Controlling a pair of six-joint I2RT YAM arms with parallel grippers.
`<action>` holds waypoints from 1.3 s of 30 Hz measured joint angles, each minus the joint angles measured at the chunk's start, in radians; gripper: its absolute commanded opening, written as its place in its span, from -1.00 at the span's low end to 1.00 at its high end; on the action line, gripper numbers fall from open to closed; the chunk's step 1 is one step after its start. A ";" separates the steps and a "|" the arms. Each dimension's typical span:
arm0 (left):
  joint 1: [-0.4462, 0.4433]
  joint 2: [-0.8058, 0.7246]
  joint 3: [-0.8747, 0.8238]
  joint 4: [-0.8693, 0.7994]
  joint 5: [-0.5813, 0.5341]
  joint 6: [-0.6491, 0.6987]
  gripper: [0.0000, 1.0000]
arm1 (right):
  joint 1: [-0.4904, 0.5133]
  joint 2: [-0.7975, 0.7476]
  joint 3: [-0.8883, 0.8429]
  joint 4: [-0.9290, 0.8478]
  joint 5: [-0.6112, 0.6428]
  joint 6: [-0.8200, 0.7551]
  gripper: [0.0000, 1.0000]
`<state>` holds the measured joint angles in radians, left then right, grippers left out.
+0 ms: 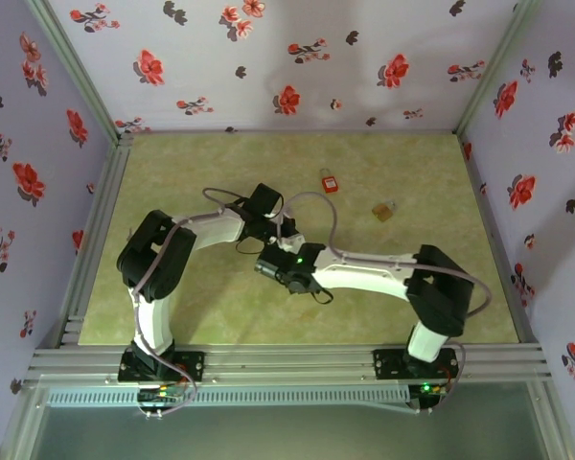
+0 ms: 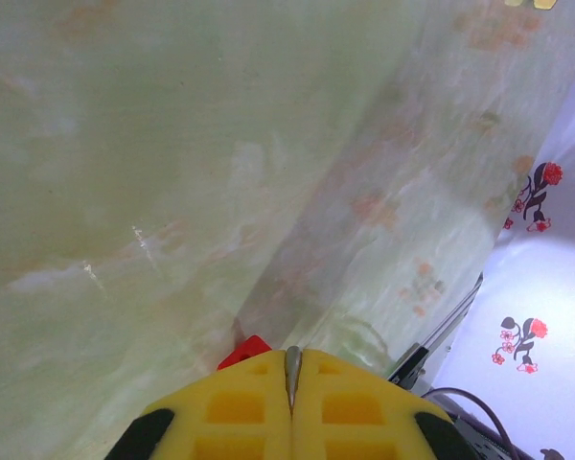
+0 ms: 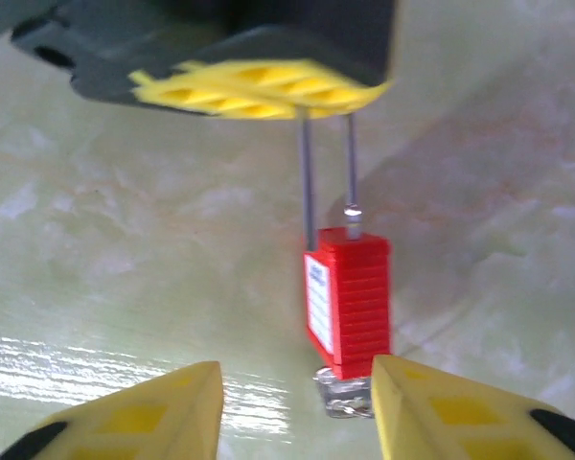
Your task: Unlock with the key
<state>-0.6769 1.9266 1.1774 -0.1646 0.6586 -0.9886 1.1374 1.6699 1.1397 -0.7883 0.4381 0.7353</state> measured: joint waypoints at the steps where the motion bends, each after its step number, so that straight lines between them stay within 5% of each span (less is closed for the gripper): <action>1: 0.000 0.000 0.000 0.000 0.000 0.000 -1.00 | -0.009 -0.031 -0.020 0.007 -0.003 0.003 0.08; 9: 0.000 0.000 0.002 0.000 0.000 0.003 -1.00 | -0.127 -0.196 -0.241 0.139 -0.120 0.002 0.28; 19: 0.001 0.000 0.014 -0.015 0.000 0.021 -1.00 | -0.213 -0.142 -0.314 0.343 -0.261 -0.027 0.23; 24: 0.001 0.000 0.014 -0.023 0.000 0.023 -1.00 | -0.228 -0.069 -0.310 0.373 -0.282 -0.053 0.05; 29: 0.001 0.000 0.014 -0.021 0.000 0.022 -1.00 | -0.230 -0.041 -0.278 0.356 -0.278 -0.095 -0.42; 39: -0.003 0.004 0.063 -0.010 0.009 0.022 -1.00 | -0.217 -0.034 -0.196 0.234 -0.171 -0.138 -0.82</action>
<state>-0.6800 1.9308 1.2400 -0.1741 0.6678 -0.9668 0.9199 1.6363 0.9436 -0.5541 0.2668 0.5972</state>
